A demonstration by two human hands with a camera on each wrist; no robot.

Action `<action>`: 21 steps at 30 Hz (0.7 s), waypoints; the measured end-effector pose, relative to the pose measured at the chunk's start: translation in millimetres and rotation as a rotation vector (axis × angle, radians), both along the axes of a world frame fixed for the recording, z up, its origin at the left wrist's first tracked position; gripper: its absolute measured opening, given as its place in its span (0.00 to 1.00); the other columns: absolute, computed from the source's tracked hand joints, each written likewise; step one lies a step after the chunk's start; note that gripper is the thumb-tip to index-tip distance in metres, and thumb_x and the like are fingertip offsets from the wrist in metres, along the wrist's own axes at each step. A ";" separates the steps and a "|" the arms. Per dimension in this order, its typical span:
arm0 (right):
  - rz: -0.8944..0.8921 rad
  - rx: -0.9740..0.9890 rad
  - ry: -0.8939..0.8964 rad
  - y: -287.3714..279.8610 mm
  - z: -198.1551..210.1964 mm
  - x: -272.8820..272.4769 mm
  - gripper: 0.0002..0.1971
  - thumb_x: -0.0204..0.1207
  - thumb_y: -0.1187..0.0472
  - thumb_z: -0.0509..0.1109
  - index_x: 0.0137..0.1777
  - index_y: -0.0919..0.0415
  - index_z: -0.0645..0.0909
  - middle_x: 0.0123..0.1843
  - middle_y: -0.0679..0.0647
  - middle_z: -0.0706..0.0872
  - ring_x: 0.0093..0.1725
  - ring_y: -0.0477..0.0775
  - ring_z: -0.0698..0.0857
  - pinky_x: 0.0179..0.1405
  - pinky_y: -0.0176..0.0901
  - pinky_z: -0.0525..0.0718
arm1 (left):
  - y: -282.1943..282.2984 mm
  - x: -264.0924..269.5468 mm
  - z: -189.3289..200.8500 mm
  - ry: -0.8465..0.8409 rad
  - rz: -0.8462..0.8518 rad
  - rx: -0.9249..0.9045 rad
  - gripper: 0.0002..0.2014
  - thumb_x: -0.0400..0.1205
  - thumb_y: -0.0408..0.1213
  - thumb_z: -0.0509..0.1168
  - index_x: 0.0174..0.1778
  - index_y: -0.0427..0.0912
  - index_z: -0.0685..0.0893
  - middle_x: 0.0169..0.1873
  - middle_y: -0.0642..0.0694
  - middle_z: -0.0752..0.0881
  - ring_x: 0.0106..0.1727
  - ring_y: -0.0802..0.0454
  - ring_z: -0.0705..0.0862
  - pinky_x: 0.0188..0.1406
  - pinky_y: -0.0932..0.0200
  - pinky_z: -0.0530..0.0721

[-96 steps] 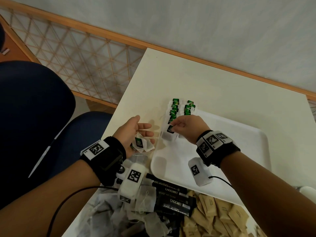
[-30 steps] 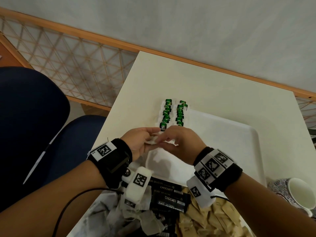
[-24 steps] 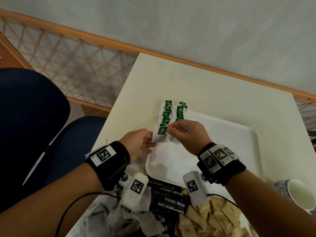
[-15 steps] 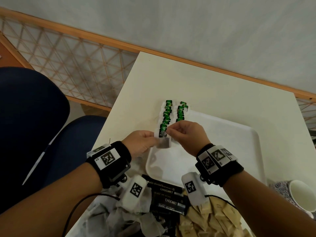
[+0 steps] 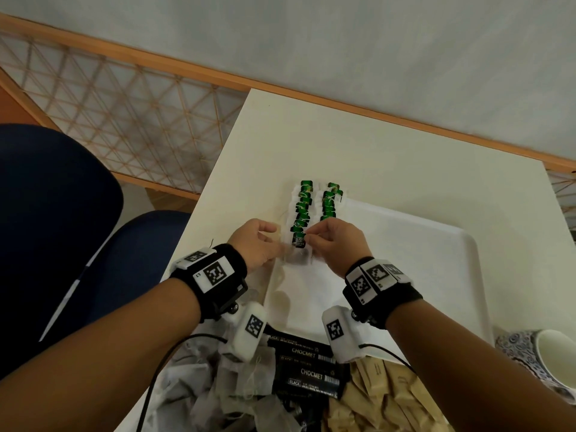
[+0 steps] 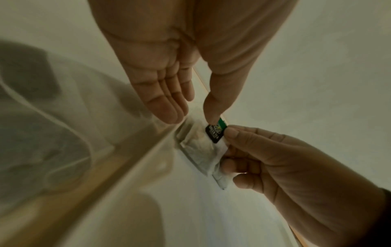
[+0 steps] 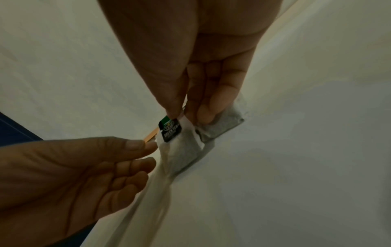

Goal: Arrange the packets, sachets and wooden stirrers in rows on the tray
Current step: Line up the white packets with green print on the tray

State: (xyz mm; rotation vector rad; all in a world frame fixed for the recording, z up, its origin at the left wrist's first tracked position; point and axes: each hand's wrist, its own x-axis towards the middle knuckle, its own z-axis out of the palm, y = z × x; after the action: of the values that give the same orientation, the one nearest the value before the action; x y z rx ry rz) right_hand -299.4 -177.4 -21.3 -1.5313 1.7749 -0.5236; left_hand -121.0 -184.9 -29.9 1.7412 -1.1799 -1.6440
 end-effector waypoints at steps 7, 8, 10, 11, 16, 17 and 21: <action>-0.143 0.031 0.047 14.7 3.2 -28.7 0.24 0.66 0.50 0.80 0.56 0.52 0.72 0.38 0.49 0.81 0.36 0.47 0.80 0.31 0.36 0.75 | -6.4 -9.4 -5.1 -0.161 -0.081 -0.060 0.19 0.73 0.37 0.77 0.53 0.48 0.75 0.42 0.51 0.78 0.40 0.50 0.81 0.47 0.50 0.85; -0.164 0.070 0.045 16.8 3.6 -32.5 0.30 0.64 0.47 0.81 0.61 0.53 0.70 0.41 0.50 0.82 0.38 0.47 0.81 0.32 0.37 0.76 | -7.1 -9.7 -5.0 -0.164 -0.081 -0.072 0.16 0.74 0.35 0.76 0.50 0.48 0.75 0.40 0.51 0.78 0.38 0.51 0.81 0.46 0.50 0.85; -0.179 0.148 0.029 19.2 2.1 -36.6 0.41 0.62 0.45 0.82 0.70 0.55 0.66 0.42 0.51 0.84 0.41 0.47 0.83 0.34 0.37 0.77 | -8.8 -10.2 -4.7 -0.155 -0.063 -0.086 0.12 0.75 0.33 0.74 0.44 0.48 0.77 0.38 0.49 0.80 0.34 0.50 0.81 0.45 0.50 0.86; -0.176 0.179 0.021 19.4 0.2 -37.1 0.43 0.62 0.45 0.82 0.73 0.57 0.64 0.42 0.51 0.85 0.41 0.48 0.84 0.34 0.38 0.79 | -9.7 -10.1 -4.7 -0.151 -0.049 -0.091 0.11 0.75 0.33 0.74 0.42 0.48 0.77 0.37 0.48 0.81 0.33 0.49 0.82 0.44 0.50 0.86; -0.173 0.207 -0.040 14.8 -13.0 -32.0 0.30 0.72 0.56 0.76 0.73 0.56 0.70 0.40 0.52 0.88 0.38 0.50 0.88 0.40 0.43 0.88 | -15.2 -14.1 -3.5 -0.124 -0.020 -0.111 0.07 0.77 0.28 0.71 0.43 0.42 0.81 0.33 0.44 0.85 0.31 0.46 0.83 0.41 0.49 0.88; -0.175 0.200 -0.051 13.8 -15.5 -31.4 0.27 0.73 0.58 0.74 0.72 0.56 0.72 0.39 0.53 0.88 0.36 0.49 0.87 0.39 0.44 0.89 | -16.3 -15.2 -3.6 -0.117 -0.019 -0.112 0.07 0.77 0.27 0.71 0.42 0.42 0.81 0.33 0.43 0.85 0.31 0.46 0.84 0.40 0.49 0.88; -0.180 0.190 -0.063 12.3 -17.7 -32.4 0.25 0.75 0.60 0.73 0.72 0.57 0.73 0.38 0.53 0.89 0.38 0.51 0.89 0.44 0.49 0.90 | -18.1 -13.7 -2.5 -0.113 -0.023 -0.116 0.09 0.77 0.25 0.69 0.42 0.44 0.80 0.37 0.42 0.86 0.32 0.44 0.86 0.43 0.47 0.89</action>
State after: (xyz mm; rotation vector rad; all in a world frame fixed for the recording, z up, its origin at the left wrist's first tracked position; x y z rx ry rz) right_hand -331.7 -165.1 -39.0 -1.2212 1.8661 -0.4697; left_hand -134.7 -203.0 -32.3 1.7736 -1.3241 -1.4752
